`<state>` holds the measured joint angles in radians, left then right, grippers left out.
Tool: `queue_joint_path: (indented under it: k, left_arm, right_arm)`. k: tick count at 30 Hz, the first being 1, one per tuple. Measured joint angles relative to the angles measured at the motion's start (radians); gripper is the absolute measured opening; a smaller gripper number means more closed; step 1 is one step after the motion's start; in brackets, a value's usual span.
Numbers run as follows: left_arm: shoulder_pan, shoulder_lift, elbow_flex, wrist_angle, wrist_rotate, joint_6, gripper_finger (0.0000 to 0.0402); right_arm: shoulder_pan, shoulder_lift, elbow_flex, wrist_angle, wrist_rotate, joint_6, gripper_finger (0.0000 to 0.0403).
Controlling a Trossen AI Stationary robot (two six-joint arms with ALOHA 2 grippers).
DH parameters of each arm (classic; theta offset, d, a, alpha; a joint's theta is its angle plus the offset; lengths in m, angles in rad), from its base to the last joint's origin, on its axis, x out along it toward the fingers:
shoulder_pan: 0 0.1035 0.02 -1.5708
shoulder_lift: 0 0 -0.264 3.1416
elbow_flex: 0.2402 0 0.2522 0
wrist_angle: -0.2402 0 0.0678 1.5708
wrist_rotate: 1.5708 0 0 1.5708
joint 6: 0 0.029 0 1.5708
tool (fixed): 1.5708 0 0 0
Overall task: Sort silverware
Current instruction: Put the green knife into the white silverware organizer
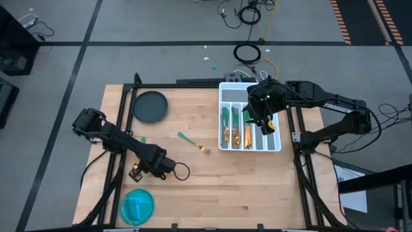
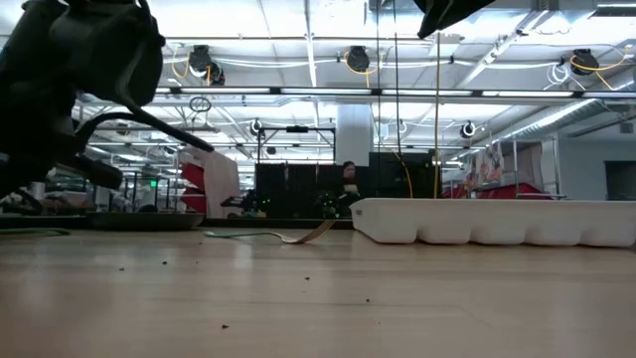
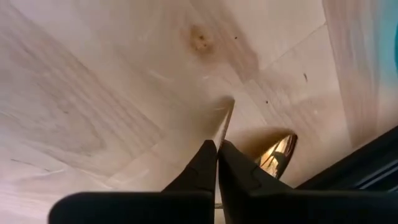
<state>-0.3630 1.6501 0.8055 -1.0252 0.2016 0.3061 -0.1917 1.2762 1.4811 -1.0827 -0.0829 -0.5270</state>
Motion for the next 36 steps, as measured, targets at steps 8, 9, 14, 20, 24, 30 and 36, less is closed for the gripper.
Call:
queue_joint_path:
  k: [8, 9, 14, 20, 24, 30, 36]
  left_arm:
    - [0.005, 0.005, 0.099, 0.054, -0.106, -0.014, 0.0]
    - [0.004, 0.006, 0.11, 0.052, -0.112, -0.021, 0.0]
    - [0.003, 0.004, 0.193, 0.093, -0.148, -0.042, 0.0]
    - [0.012, 0.003, 0.276, 0.085, -0.208, -0.093, 0.0]
    - [0.017, 0.002, 0.343, 0.084, -0.263, -0.125, 0.0]
    - [0.016, 0.002, 0.45, 0.067, -0.421, -0.098, 0.0]
    - [0.02, 0.002, 0.534, 0.093, -0.622, 0.037, 0.0]
  right_arm:
    - [0.0, 0.0, 0.0, 0.005, 0.005, 0.04, 0.0205]
    - [0.0, 0.0, 0.0, 0.006, 0.005, 0.049, 0.0205]
    - [0.0, 0.0, 0.0, 0.009, 0.004, 0.07, 0.0205]
    - [-0.007, 0.0, 0.0, 0.003, 0.004, 0.119, 0.0205]
    - [-0.028, -0.005, 0.0, -0.033, 0.003, 0.124, 0.0205]
    - [-0.068, -0.032, 0.0, -0.073, 0.007, 0.124, 0.0205]
    - [-0.122, -0.075, 0.0, -0.122, 0.015, 0.124, 0.0205]
